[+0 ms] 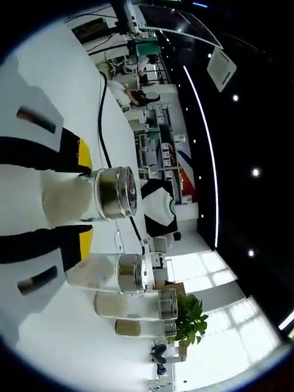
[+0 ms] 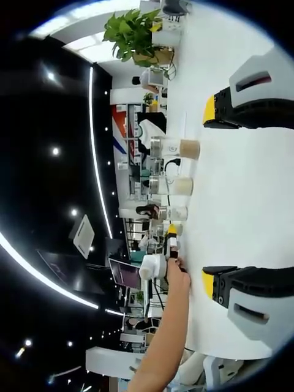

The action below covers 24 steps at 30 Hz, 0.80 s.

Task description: Rotate the seasoning bottle until the label or dispensing opening points toward the visible target arrow and the bottle remains upright within the marked orientation range

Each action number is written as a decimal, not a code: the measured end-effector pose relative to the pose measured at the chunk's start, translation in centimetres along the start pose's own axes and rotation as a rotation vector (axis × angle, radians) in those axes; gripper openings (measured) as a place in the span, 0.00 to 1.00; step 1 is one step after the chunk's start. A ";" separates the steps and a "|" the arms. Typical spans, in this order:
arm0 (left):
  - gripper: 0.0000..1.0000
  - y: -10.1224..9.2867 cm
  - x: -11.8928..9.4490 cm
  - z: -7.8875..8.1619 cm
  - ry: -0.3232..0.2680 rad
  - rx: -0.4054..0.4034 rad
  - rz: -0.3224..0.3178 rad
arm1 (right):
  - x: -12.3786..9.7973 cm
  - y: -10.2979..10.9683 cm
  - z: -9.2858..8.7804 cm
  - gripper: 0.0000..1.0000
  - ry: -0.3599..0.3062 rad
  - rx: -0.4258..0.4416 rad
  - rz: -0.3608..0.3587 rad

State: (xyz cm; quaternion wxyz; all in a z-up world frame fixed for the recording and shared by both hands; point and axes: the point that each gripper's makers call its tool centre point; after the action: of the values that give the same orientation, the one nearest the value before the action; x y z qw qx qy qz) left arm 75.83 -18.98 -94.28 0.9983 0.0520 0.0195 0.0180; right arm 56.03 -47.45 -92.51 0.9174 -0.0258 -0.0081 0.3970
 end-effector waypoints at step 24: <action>0.34 0.6 0.2 -0.4 0.032 0.012 0.012 | 0.1 0.2 -0.1 0.94 0.012 -0.014 0.009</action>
State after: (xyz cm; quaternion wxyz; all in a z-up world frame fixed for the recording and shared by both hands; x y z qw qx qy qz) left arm 75.97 -18.33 -94.58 0.9974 0.0580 0.0355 0.0247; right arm 55.97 -47.26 -92.67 0.9154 -0.0347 -0.0052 0.4011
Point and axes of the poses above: the point that each gripper's makers call its tool centre point, and the gripper's own axes: x roughly forward along the fingers, y roughly to its left, z roughly out of its top, and after that the axes turned 9 degrees about z, right-handed
